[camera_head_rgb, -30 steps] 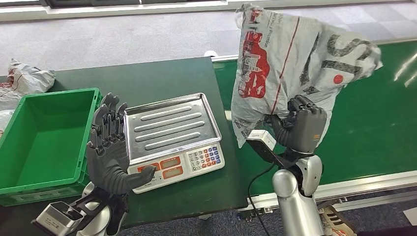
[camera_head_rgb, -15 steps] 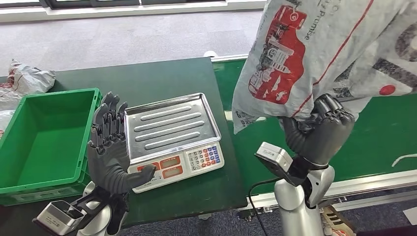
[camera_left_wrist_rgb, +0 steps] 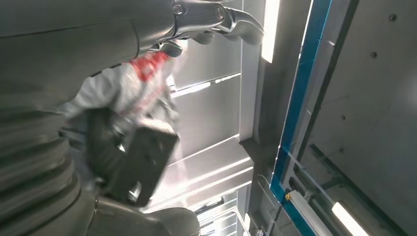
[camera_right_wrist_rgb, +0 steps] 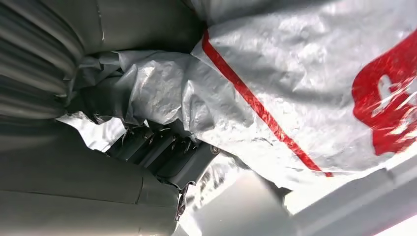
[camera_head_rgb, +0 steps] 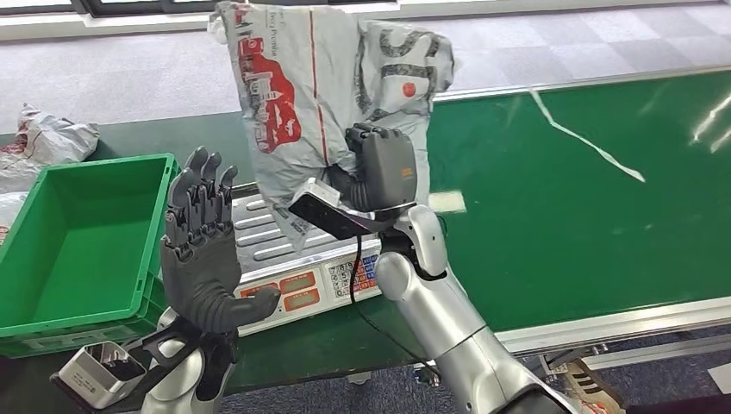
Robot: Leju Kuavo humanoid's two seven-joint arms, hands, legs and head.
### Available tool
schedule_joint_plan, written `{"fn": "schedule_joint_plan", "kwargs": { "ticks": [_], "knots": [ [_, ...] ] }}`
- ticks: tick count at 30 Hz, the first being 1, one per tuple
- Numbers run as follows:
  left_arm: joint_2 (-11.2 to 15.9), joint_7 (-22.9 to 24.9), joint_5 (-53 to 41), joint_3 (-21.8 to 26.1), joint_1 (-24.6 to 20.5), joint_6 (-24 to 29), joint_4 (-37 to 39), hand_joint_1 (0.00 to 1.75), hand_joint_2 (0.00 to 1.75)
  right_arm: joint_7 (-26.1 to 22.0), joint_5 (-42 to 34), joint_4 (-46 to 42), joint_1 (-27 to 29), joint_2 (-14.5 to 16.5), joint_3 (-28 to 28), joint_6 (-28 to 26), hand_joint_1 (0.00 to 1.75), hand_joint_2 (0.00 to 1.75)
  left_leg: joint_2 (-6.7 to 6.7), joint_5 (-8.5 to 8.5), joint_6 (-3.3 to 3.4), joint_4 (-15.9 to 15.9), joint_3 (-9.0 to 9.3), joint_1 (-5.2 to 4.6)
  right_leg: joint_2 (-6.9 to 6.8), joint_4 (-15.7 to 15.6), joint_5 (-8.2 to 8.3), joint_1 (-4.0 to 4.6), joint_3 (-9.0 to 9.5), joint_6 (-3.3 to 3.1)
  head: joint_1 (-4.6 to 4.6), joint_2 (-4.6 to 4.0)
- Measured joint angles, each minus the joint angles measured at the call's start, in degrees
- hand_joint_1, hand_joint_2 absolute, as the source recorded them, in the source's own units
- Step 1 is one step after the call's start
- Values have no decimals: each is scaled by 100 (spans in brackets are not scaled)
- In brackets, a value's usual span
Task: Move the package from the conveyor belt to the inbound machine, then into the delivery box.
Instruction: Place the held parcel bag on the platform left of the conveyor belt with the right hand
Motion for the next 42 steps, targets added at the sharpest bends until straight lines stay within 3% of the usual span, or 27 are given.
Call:
{"fn": "schedule_joint_plan", "kwargs": {
  "ticks": [5, 10, 16, 17, 18, 20, 21, 22, 32, 37, 42],
  "knots": [
    [0, 0, 18, 0, -28, 12, 6, 0, 175, 215, -661, 916, -389, 75, 1009, 4, 175, 175, 0, 1, -1, 0, -4, 0, 0, 1, 0, 0, -7, -1, 1, 0],
    [0, 0, 16, 0, -28, 13, 13, 0, 175, 227, -838, 1340, -537, 90, 1455, 74, 175, 175, -1, 1, -1, 0, -8, -1, 0, 1, 1, -1, -9, -1, 2, 0],
    [0, 0, -26, 0, -33, -69, 63, 0, 175, 53, -1595, 1851, -668, 92, 1873, 1141, 175, 175, -3, 1, -1, 0, -7, -2, 1, 1, 2, -1, -12, -1, 1, 0],
    [0, 0, -27, 0, -37, -94, 76, 0, 175, -19, -1718, 1932, -682, 93, 1950, 1354, 149, 175, -3, 1, -2, 0, -7, -1, 1, 1, 2, 0, -12, -2, 0, 0],
    [0, 0, -31, 0, -42, -108, 90, 0, 175, -81, -1817, 2007, -693, 93, 2028, 1529, 106, 175, -3, 1, -2, 0, -7, -1, 1, 1, 2, 0, -13, -2, 0, 0],
    [0, 0, -52, 0, -51, -111, 116, 0, 175, -129, -1944, 2132, -707, 93, 2178, 1720, 18, 87, -3, 1, -2, 0, -8, -1, 1, 1, 2, 0, -13, -2, 0, 0],
    [0, 0, -69, 0, -54, -110, 128, 0, 175, -113, -1996, 2180, -712, 92, 2253, 1751, 0, 44, -3, 1, -2, 0, -8, -1, 1, 1, 2, 0, -13, -2, 1, 0],
    [0, 0, -91, 0, -55, -108, 138, 0, 175, -80, -2054, 2220, -715, 92, 2333, 1750, 0, 0, -3, 1, -2, 0, -8, -1, 2, 1, 2, 0, -14, -2, 1, 0],
    [0, 0, -180, 0, -36, -54, 156, 0, 175, -6, -2541, 2432, -770, 91, 2796, 1197, 0, 0, -2, 1, -2, 0, -9, -2, 2, 1, 2, -1, -14, -2, 1, 0],
    [0, 0, -228, 5, -5, -35, 155, 0, 175, 219, -2348, 2598, -937, 91, 2843, 746, 0, 0, -2, 1, -2, 0, -9, -1, 2, 1, 3, 0, -14, -3, 1, 0],
    [0, 0, -238, 9, 7, 5, 155, 0, 175, 314, -2285, 2702, -988, 91, 2891, 665, 0, 0, -2, 1, -2, 0, -9, -1, 2, 1, 5, 0, -15, -5, 0, 0]
  ]
}}
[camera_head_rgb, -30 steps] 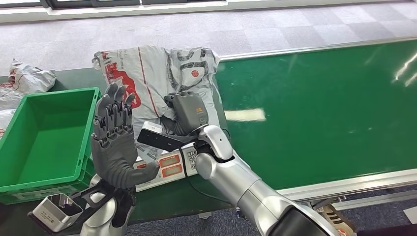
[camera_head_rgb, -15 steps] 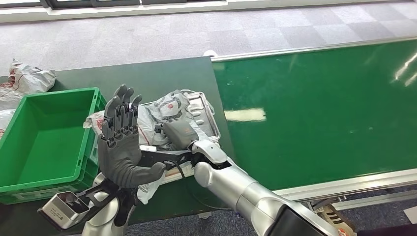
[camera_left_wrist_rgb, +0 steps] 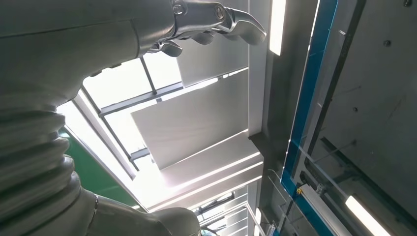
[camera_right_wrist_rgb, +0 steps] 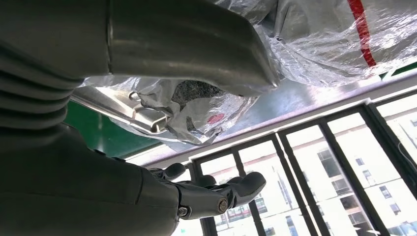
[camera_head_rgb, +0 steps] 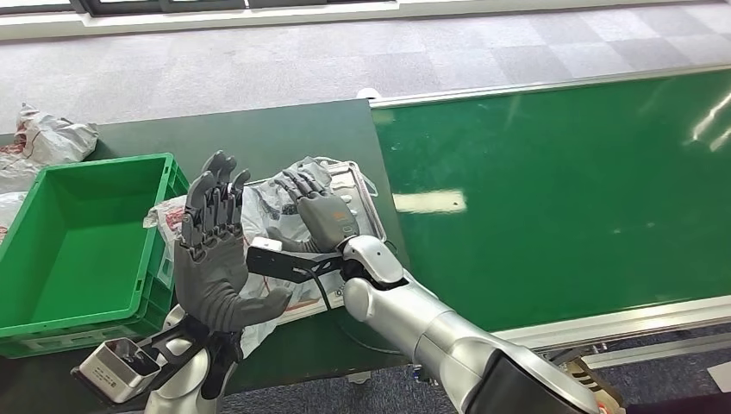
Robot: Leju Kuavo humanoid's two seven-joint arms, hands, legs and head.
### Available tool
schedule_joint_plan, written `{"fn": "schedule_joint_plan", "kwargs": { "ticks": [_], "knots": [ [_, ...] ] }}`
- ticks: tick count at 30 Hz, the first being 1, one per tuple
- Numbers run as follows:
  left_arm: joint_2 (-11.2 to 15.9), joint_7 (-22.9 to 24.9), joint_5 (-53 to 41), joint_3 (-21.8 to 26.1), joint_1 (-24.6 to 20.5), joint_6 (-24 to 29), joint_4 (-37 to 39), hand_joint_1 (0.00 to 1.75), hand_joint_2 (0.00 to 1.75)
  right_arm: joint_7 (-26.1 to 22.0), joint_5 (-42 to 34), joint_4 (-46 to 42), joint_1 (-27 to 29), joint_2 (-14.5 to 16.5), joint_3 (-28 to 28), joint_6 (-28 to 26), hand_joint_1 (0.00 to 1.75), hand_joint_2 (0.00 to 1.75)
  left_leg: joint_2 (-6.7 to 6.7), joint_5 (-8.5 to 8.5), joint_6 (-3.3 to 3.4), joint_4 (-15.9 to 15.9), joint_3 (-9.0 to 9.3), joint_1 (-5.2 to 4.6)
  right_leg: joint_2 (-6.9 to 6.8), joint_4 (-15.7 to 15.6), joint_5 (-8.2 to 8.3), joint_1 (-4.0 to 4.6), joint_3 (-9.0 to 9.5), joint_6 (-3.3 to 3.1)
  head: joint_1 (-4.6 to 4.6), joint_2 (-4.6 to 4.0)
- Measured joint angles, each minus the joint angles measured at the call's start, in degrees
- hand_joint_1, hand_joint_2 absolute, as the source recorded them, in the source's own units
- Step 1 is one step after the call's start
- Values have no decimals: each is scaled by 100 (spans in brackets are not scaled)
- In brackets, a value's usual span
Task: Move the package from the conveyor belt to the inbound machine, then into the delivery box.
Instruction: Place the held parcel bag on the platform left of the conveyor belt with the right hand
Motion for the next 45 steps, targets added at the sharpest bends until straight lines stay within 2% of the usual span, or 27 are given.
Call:
{"fn": "schedule_joint_plan", "kwargs": {
  "ticks": [3, 6, 9, 13, 15, 17, 20, 23, 29, 33, 36, 38, 39, 41, 43, 45],
  "knots": [
    [0, 0, -57, 3, 3, 22, 0, 0, 175, 63, -9, 41, -10, -1, 3, -83, 0, 0, 0, 0, 0, 0, 0, 0, 0, 0, 0, 0, 0, 0, 1, 0],
    [0, 0, -121, 10, 3, 26, 0, 0, 175, -169, -383, 57, -12, -7, -131, 40, 0, 0, 0, 0, 0, 0, 0, -1, 0, 0, 0, -1, -1, 0, 1, 0],
    [0, 0, -158, 20, 2, 26, 0, 0, 175, -790, -1229, 5, -1, -32, -559, 634, 0, 0, 0, 0, 0, 1, -1, -1, 0, 0, 1, -1, -1, 0, 1, 0],
    [0, 0, -203, 46, 0, 15, 0, 0, 175, -1718, -2193, -411, 120, -121, -1486, 1758, 0, 0, -1, 0, 0, 1, -1, -1, 0, 0, 2, -1, -1, 0, 1, 0],
    [-1, 0, -250, 74, 0, 10, 1, 0, 175, -2090, -2441, -805, 258, -172, -1997, 2248, 0, 0, -1, 0, 0, 1, -1, -1, -1, 0, 2, -1, -1, 0, 1, 0],
    [-3, 0, -368, 121, 2, 28, 9, 0, 175, -2290, -2428, -1318, 471, -209, -2393, 2460, 0, 0, -2, 0, 0, 1, -1, -1, -1, 0, 1, 0, -2, 0, 2, 0],
    [-8, 0, -543, 192, 19, 100, 40, 0, 175, -2430, -2144, -2410, 957, -240, -2879, 2483, 0, 0, -4, -1, 0, 1, -7, -1, -2, 0, 1, 0, -6, 0, 2, 0],
    [-10, 0, -580, 242, 38, 131, 60, 0, 175, -2368, -2022, -3253, 1291, -252, -3204, 2473, 0, 0, -3, -1, 0, 1, -12, -1, -2, 0, 1, -1, -12, 0, 2, 0],
    [-15, 0, -596, 286, 46, 131, 70, 0, 175, -2352, -1992, -4044, 1591, -264, -3477, 2471, 0, 0, -1, 0, 0, 1, -12, -1, -1, 0, 2, -1, -13, 0, 1, 0],
    [-17, 0, -663, 298, 54, 140, 87, 0, 175, -2541, -1641, -4502, 1804, -264, -3561, 2120, 0, 0, -5, 1, -1, 1, -11, -1, -3, 0, 3, 0, -13, -1, 1, 0],
    [-18, 24, -989, 362, 64, 285, 164, 0, 175, -2675, -910, -5414, 2202, -257, -3576, 1403, 0, 0, -7, 0, -1, 1, -15, -1, -4, 0, 2, 0, -16, -1, 1, 0],
    [-17, 217, -1597, 447, 44, 637, 295, 0, 175, -2696, -366, -6130, 2498, -252, -3566, 802, 0, 0, -7, -2, -1, 1, -17, -1, -4, -1, 0, -1, -19, -1, 1, 0],
    [0, 497, -2135, 487, 1, 927, 413, 0, 175, -2699, -138, -6458, 2646, -252, -3553, 493, 0, 0, -7, -3, -2, 1, -19, -2, -5, -1, -1, -1, -21, -1, 2, 0],
    [90, 1408, -3711, 533, -194, 1457, 783, 0, 175, -2699, 142, -6981, 2907, -257, -3516, -26, 0, 0, -7, -5, -2, 0, -21, -3, -6, -1, -2, -2, -21, 0, 2, 0],
    [257, 2270, -5398, 562, -463, 1581, 1327, 0, 175, -2698, 148, -7274, 3063, -281, -3453, -324, 0, 0, 4, -4, -3, -1, -23, -4, -3, -1, 0, -4, -22, -2, 3, 0],
    [426, 2665, -6434, 594, -692, 1483, 1944, 0, 175, -2696, 48, -7423, 3114, -321, -3372, -496, 0, 0, 21, 1, -6, -2, -22, -4, 7, -1, 9, -3, -29, -10, 2, 0]
  ]
}}
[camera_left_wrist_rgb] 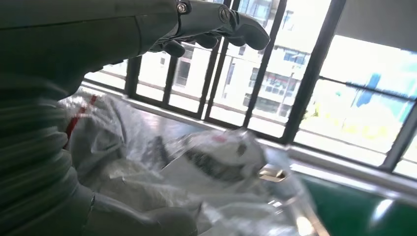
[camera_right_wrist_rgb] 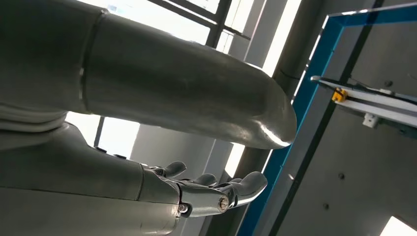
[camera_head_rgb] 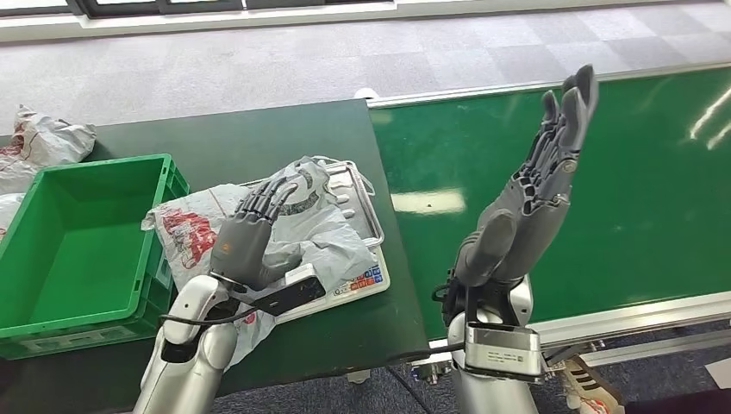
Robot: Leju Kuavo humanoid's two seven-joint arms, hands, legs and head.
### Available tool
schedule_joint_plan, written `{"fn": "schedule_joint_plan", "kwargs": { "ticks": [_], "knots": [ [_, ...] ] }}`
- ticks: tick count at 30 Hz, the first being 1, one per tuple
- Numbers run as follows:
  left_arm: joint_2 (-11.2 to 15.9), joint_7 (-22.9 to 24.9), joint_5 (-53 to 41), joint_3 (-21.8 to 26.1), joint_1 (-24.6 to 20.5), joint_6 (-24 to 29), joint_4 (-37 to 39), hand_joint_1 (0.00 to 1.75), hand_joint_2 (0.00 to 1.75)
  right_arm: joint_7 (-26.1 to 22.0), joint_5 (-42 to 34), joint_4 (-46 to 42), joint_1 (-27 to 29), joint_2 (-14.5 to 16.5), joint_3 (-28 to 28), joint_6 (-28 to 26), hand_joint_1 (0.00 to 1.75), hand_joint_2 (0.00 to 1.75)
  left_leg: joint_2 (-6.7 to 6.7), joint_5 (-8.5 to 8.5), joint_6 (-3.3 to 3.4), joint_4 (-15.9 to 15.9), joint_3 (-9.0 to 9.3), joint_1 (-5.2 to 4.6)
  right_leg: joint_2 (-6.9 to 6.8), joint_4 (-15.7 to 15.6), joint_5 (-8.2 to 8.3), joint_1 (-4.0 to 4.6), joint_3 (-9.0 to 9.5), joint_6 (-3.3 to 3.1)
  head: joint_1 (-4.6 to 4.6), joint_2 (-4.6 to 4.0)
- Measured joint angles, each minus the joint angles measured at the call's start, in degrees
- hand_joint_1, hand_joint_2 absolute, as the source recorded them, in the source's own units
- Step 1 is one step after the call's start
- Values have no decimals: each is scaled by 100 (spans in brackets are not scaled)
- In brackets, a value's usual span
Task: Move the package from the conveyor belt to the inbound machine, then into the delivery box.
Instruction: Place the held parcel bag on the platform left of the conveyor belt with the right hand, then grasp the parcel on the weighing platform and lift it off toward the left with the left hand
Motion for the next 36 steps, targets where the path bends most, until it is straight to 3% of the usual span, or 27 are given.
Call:
{"fn": "schedule_joint_plan", "kwargs": {
  "ticks": [6, 11, 16, 20, 36],
  "knots": [
    [299, 146, -553, 13, -431, -203, 1406, 0, 175, 7, -39, -60, -22, -72, 177, -158, 0, 0, -1, 19, -8, 0, 1, 2, 5, 2, 14, 2, -1, -8, -1, 0],
    [367, 80, -547, 10, -594, -333, 1860, 0, 175, 13, 18, -54, -76, -100, 278, -208, 0, 0, -24, 19, -4, -3, -16, 2, -14, 2, 7, 1, 19, -4, 0, 0],
    [417, -64, -477, -17, -717, -792, 2106, 3, 175, 46, 70, 8, -187, -109, 398, -270, 0, 0, -23, 21, -2, -6, -31, 1, -15, 2, 12, -1, 28, -3, -1, 0],
    [471, -263, -328, -101, -750, -1022, 2209, 175, 175, 132, 130, 65, -265, -111, 456, -305, 0, 0, -26, 39, -5, -7, -29, 2, -20, 2, 22, 0, 30, -7, -1, 0],
    [574, -735, 266, -402, -964, -1061, 2336, 175, 175, 355, 344, 97, -232, -186, 521, -389, 0, 0, -35, 52, -9, -7, 11, 1, -24, 3, 34, 0, 21, -12, 0, 0]
  ]
}}
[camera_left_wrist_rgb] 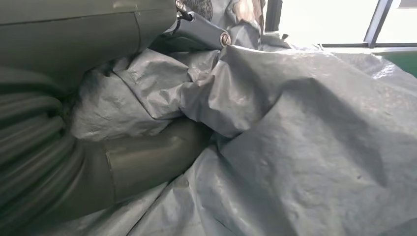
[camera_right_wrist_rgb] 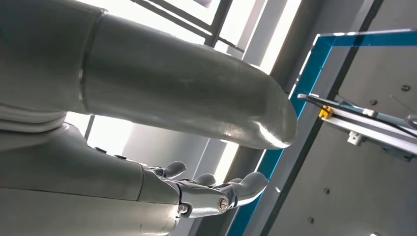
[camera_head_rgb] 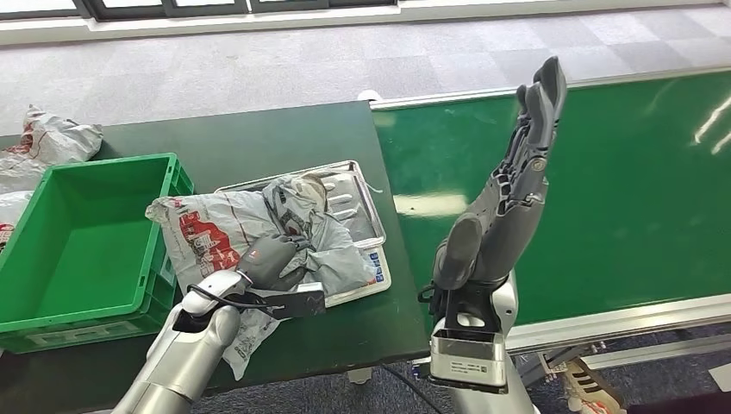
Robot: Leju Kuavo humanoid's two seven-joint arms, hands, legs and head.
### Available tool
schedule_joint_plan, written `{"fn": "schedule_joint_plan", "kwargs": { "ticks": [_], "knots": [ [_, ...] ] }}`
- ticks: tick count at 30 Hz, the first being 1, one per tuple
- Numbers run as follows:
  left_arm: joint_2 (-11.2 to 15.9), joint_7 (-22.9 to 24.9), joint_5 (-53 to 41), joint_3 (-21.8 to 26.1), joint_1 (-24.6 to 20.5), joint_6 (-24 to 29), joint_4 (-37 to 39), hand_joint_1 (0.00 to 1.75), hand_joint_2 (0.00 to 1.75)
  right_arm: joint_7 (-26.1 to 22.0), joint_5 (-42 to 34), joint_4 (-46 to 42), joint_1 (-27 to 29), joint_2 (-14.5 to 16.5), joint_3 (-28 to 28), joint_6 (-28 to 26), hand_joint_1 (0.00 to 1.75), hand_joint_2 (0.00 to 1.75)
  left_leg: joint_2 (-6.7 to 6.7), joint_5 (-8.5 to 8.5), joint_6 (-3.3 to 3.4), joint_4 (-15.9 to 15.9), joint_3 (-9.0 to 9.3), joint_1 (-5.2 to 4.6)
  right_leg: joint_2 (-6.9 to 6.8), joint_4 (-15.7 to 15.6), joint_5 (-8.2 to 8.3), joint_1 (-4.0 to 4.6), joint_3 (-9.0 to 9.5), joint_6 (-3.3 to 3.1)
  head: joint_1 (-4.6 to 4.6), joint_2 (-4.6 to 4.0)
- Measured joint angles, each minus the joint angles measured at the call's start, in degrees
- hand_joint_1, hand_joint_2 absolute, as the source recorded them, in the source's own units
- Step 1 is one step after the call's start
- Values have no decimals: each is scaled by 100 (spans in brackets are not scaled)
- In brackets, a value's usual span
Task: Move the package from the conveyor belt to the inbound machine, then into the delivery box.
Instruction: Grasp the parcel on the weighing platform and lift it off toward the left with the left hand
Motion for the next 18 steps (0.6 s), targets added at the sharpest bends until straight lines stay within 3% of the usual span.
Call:
{"fn": "schedule_joint_plan", "kwargs": {
  "ticks": [5, 7, 11, 15, 18],
  "knots": [
    [16, -263, 335, -24, -38, -19, -23, 163, 175, 72, 10, 0, 10, -17, 0, 43, 0, 0, 3, 0, 0, 0, -6, 0, 2, 0, 0, 0, -9, 0, -1, 0],
    [42, -711, 789, -24, -5, -209, -115, 164, 175, 81, 3, 0, 10, -25, 0, 72, 0, 0, 2, 0, -1, 0, -10, 0, 2, 1, 0, 0, -12, 0, -1, 0],
    [180, -1804, 2428, -67, 287, -964, -739, 166, 175, 90, -19, 4, 9, -37, -1, 103, 0, 0, 2, 1, -1, 0, -26, 0, 4, 3, 0, 2, -31, 0, 1, 0],
    [504, -1926, 4536, -329, 521, -1149, -1769, 117, 175, 89, -56, 16, 9, -54, -4, 66, 0, 0, 2, 1, -1, 1, -46, 0, 5, 3, 0, 3, -53, -1, -1, 0],
    [646, -1942, 6023, -398, 603, -1420, -2665, 126, 175, 68, -93, 40, 12, -72, -14, 13, 0, 0, -3, 1, -1, 0, -54, 1, 2, 3, 0, 3, -57, -1, -1, 0]
  ]
}}
